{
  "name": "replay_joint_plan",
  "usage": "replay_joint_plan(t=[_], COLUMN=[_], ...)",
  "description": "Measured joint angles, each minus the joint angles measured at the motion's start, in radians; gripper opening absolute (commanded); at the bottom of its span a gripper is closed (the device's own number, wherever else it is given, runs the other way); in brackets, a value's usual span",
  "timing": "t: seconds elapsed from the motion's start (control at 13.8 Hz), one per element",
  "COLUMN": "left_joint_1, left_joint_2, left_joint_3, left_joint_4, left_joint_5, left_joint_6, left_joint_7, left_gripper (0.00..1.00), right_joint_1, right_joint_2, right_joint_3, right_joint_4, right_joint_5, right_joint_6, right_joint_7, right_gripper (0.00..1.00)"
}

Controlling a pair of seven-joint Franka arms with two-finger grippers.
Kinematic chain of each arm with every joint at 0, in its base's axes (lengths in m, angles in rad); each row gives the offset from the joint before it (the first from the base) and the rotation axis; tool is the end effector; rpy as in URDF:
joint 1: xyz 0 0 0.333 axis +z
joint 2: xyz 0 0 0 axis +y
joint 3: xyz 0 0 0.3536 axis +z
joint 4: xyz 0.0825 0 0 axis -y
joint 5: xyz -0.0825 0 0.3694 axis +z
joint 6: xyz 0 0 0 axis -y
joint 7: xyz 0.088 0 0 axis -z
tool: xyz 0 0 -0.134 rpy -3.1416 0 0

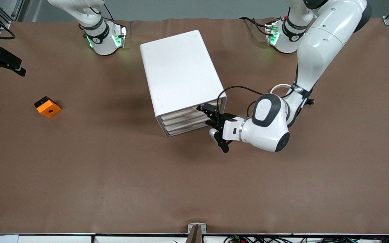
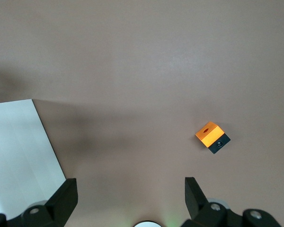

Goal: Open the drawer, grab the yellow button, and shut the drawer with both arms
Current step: 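Grasp the drawer handle with the left gripper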

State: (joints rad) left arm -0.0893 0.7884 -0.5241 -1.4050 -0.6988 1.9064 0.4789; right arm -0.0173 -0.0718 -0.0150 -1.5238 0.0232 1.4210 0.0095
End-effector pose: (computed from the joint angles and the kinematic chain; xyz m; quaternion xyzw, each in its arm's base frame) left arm 0.6079 -0.3959 0.3171 0.8245 -0.2846 -0.1251 0.4729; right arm 0.4976 -0.0131 0.6807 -0.9996 0.0193 0.0154 0.0122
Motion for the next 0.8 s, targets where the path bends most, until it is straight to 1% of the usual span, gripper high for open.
replay_joint_plan(t=[0.22, 0.29, 0.36, 0.51, 0.73, 0.8], left_joint_1=[-0.002, -0.002, -0.002, -0.005, -0.005, -0.004], left_joint_2=[0.000, 0.000, 0.000, 0.000, 0.000, 0.000], left_joint_3=[-0.002, -0.002, -0.002, -0.003, -0.004, -0.004], left_joint_4=[0.001, 0.001, 0.002, 0.003, 0.009, 0.009], left_joint_5=[0.000, 0.000, 0.000, -0.001, -0.006, -0.006], left_joint_6=[-0.005, -0.005, -0.005, -0.012, -0.020, -0.022], left_joint_7=[0.000, 0.000, 0.000, 0.000, 0.000, 0.000], left_gripper=[1.00, 0.90, 0.78, 0.64, 0.57, 0.57], right_joint_1=[0.000, 0.000, 0.000, 0.000, 0.000, 0.000], right_joint_2=[0.000, 0.000, 0.000, 0.000, 0.000, 0.000], right_joint_3=[0.000, 0.000, 0.000, 0.000, 0.000, 0.000], right_joint_4=[0.000, 0.000, 0.000, 0.000, 0.000, 0.000], right_joint_5=[0.000, 0.000, 0.000, 0.000, 0.000, 0.000], right_joint_6=[0.000, 0.000, 0.000, 0.000, 0.000, 0.000], right_joint_7=[0.000, 0.000, 0.000, 0.000, 0.000, 0.000], right_gripper=[1.00, 1.00, 1.00, 1.00, 1.00, 1.00])
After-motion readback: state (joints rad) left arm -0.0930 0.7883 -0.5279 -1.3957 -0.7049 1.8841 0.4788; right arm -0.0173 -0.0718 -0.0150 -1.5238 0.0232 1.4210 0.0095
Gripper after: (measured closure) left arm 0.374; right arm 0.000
